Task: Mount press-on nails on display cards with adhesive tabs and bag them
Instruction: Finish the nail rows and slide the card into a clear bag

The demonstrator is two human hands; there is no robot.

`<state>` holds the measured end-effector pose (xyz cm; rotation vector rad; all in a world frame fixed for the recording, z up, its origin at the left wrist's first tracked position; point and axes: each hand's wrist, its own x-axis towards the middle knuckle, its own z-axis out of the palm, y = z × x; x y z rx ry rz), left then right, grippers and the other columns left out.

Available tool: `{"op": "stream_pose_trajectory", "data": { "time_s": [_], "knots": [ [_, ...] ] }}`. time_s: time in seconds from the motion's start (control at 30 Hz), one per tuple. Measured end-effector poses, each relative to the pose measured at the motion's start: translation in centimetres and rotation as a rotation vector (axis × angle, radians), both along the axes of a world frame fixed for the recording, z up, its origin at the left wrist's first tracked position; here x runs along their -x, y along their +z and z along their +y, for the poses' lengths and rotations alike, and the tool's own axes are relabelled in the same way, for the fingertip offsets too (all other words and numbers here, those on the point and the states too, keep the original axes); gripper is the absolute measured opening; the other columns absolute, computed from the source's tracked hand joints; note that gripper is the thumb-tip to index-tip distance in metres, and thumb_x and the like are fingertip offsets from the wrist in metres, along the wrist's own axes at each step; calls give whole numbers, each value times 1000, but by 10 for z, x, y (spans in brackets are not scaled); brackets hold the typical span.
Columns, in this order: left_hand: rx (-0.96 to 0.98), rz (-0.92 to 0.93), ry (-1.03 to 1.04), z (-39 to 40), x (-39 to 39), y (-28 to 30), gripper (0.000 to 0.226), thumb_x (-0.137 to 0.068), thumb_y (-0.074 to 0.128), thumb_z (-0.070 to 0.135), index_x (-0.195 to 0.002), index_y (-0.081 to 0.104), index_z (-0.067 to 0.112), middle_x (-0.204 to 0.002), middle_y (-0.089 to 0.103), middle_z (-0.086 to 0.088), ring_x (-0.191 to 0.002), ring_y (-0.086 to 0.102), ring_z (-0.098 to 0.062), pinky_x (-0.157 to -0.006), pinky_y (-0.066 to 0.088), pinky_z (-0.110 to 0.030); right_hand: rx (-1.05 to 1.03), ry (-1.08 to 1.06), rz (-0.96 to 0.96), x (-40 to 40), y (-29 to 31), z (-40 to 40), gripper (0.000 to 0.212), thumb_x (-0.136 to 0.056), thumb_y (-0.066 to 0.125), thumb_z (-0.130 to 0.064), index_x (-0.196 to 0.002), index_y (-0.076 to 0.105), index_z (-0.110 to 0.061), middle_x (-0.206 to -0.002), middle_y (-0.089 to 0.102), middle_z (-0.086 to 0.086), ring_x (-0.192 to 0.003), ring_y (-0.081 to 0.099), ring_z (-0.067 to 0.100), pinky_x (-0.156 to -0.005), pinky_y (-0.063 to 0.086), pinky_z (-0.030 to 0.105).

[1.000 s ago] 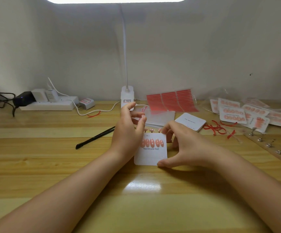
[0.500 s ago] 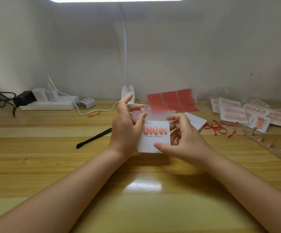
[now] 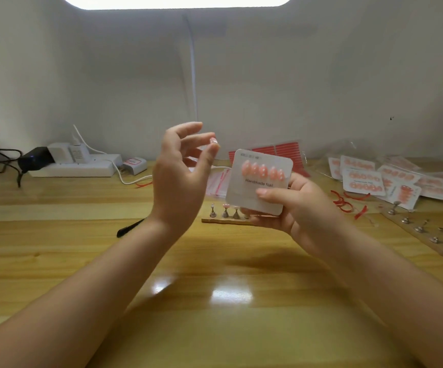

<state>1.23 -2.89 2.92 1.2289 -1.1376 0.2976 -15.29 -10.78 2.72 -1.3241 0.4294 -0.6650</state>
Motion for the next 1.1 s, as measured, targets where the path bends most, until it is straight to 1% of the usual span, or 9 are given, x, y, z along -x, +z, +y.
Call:
{"op": "stream_pose_trajectory", "data": {
  "time_s": [0.13, 0.23, 0.33, 0.47, 0.73, 0.8, 0.9, 1.0, 1.1],
  "knots": [
    [5, -94, 9, 4, -2, 6, 26, -92, 66, 17, -113, 54, 9, -107, 69, -3, -100, 67, -8, -82, 54, -24, -125, -51, -56, 4, 10, -2, 19, -91, 55, 3, -106, 59, -7, -86, 72, 12, -75, 73, 29, -53, 58, 32],
    [-17, -312, -41, 5, 0, 3, 23, -89, 70, 14, -108, 60, 8, -104, 70, -7, -96, 69, -16, -80, 57, -35, -126, -86, -55, 6, 13, -1, 17, -92, 52, 1, -107, 58, -7, -89, 70, 13, -72, 73, 28, -47, 54, 28],
    [-40, -533, -35, 3, 3, -5, 24, -88, 69, 13, -104, 69, -4, -97, 72, -15, -87, 69, -28, -72, 57, -47, -110, -114, -53, 6, 16, 1, 19, -93, 50, 0, -111, 56, -7, -89, 69, 14, -68, 72, 27, -44, 51, 26],
    [-67, -640, 1, 3, 6, -9, 27, -89, 66, 19, -104, 71, -3, -94, 72, -15, -83, 69, -30, -67, 56, -46, -53, -127, -41, 7, 18, 2, 17, -94, 50, -4, -108, 58, -9, -90, 68, 13, -65, 71, 24, -43, 49, 26],
    [-16, -807, 124, 1, 7, -11, 40, -88, 70, 15, -125, 57, 8, -102, 73, -14, -95, 69, -29, -79, 54, -47, 0, -158, -34, 7, 18, 3, 12, -94, 53, -5, -100, 62, -11, -70, 70, 2, -64, 70, 22, -44, 49, 25],
    [-14, -833, 129, 1, 6, -12, 40, -89, 69, 13, -127, 54, 10, -101, 73, -15, -94, 70, -30, -78, 55, -47, -3, -166, -36, 7, 17, 3, 11, -94, 53, -6, -98, 62, -12, -69, 70, 1, -64, 70, 21, -44, 50, 25],
    [-15, -820, 78, 0, 8, -11, 37, -92, 63, 9, -127, 53, 4, -101, 72, -17, -93, 70, -30, -78, 56, -46, -5, -173, -39, 7, 17, 4, 11, -95, 53, -7, -100, 62, -12, -79, 70, 6, -65, 71, 22, -44, 50, 26],
    [-28, -656, -20, 3, 12, -7, 33, -94, 58, 6, -126, 52, -1, -107, 70, -17, -99, 70, -26, -81, 59, -41, -12, -175, -51, 7, 18, 3, 14, -96, 53, -9, -108, 60, -10, -90, 70, 13, -69, 72, 27, -44, 50, 27],
    [-5, -484, 8, 5, 14, -1, 35, -94, 59, 10, -125, 52, -1, -109, 67, -4, -101, 68, -12, -82, 58, -28, -7, -175, -68, 7, 19, 3, 16, -97, 51, -11, -111, 59, -12, -96, 71, 17, -73, 73, 33, -44, 52, 28]
  ]
}}
